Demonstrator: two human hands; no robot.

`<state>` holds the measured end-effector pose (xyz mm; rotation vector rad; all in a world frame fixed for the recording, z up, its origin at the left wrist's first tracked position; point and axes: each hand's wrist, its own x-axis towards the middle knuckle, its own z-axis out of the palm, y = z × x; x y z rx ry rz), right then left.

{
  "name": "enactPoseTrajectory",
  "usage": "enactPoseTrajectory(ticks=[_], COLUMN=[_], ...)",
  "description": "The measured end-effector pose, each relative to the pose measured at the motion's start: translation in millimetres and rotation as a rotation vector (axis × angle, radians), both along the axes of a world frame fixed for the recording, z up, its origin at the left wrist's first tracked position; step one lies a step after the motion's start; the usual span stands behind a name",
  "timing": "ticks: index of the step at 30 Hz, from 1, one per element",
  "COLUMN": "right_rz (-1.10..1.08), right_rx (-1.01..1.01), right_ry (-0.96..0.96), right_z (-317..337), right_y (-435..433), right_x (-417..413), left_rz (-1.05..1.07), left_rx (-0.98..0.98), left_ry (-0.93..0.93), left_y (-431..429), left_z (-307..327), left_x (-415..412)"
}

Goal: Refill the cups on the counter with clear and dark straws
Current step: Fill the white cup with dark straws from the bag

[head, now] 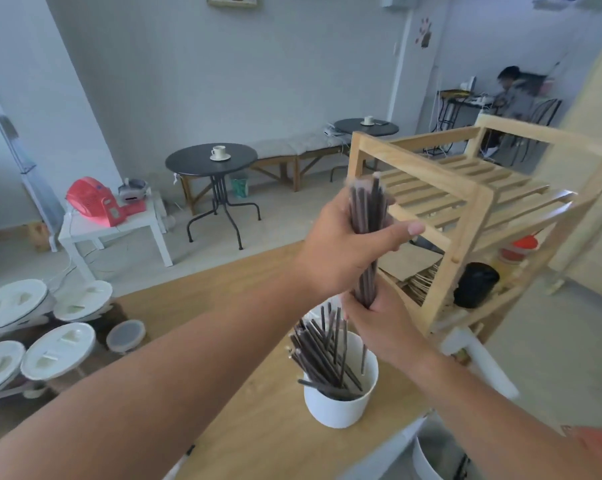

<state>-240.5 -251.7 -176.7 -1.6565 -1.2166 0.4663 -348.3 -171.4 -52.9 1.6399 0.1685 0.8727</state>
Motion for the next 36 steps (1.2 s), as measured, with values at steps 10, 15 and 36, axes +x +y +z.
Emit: enactPoseTrajectory(ticks=[10, 15, 36], right_rz=[0.108, 0.137, 0.113], right_rx=[-0.206, -0.139, 0.181], right_ry=[0.226, 0.235, -0.567], right_z=[-74, -68, -54], right_y=[-20, -17, -13], right_x=[-13, -13, -30], left_rz=[0.174, 0.278, 0.22], left_rx=[0.271, 0.615, 0.486], left_ry=[0.454, 0.681, 0.461], left_y=[13, 17, 11], left_z=[-115, -138, -165], left_x=[-9, -18, -70])
